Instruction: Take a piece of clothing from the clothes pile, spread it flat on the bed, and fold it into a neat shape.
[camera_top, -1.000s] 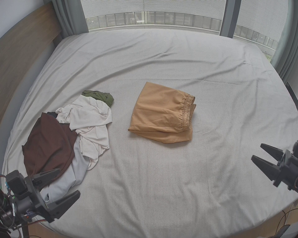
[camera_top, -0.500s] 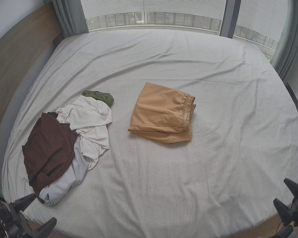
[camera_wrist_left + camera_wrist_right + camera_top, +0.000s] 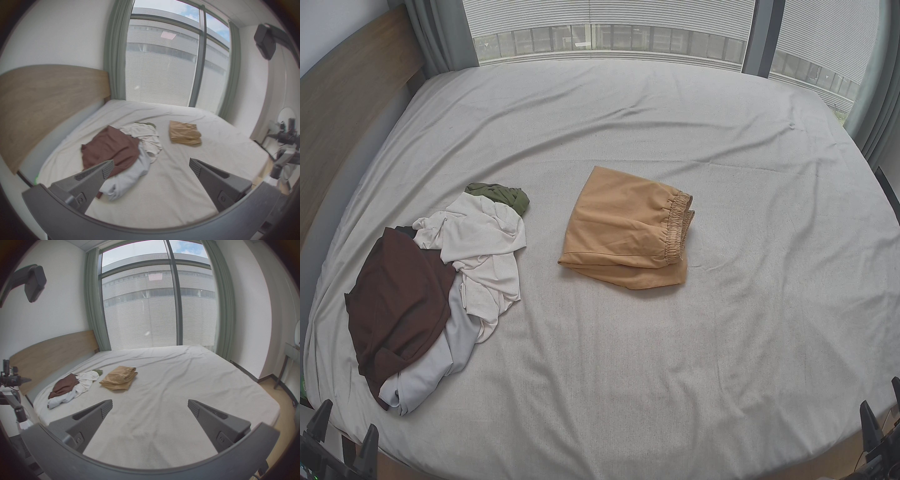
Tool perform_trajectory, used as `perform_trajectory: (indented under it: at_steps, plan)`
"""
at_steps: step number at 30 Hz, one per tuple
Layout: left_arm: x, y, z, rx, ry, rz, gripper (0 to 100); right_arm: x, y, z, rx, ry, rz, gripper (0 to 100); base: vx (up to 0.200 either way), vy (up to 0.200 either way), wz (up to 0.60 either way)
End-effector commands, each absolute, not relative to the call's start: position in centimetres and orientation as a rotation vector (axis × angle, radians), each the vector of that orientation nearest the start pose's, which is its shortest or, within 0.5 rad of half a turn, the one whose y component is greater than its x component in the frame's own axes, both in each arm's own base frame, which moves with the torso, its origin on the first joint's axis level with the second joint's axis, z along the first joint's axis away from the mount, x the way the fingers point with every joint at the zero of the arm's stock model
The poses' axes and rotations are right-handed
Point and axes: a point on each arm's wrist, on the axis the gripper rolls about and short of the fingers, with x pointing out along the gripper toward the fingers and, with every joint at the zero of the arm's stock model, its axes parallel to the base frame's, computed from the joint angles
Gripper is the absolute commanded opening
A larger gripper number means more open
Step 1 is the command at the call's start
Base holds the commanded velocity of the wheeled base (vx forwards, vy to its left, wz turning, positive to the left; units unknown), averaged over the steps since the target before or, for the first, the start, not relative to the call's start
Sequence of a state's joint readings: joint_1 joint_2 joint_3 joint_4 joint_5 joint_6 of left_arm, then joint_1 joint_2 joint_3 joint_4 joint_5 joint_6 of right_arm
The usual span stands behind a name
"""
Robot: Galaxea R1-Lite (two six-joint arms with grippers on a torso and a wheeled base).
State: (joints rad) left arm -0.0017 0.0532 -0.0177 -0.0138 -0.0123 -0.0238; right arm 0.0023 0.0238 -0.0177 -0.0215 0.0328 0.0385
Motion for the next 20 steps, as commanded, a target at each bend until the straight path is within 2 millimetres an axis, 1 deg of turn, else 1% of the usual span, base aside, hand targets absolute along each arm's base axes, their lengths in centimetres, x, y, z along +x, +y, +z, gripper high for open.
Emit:
perform_trajectory:
  at_steps: [1,2,3,4,20]
  plan:
    - [-2.28,-0.01,7.58,-0.011,-0.003,0.006,100,-2.44,0.04,8.21,-0.056,-0.031,0.011,100,0.0,0.0,0.0]
    - [-2.28,-0.01,7.58,-0.011,-0.003,0.006,100,-2.44,0.04,8.21,-0.056,-0.031,0.011,100,0.0,0.0,0.0]
    - [-2.28,0.0,7.58,-0.014,-0.003,0.008,100,-2.28,0.04,7.63,-0.009,-0.008,0.011,100,0.0,0.0,0.0]
    - [-2.28,-0.01,7.58,-0.014,-0.003,0.006,100,-2.28,0.03,7.53,0.012,0.002,0.008,100,0.0,0.0,0.0]
    - [-2.28,-0.01,7.58,-0.009,-0.003,-0.002,100,-2.28,0.03,7.52,0.008,0.003,0.014,100,0.0,0.0,0.0]
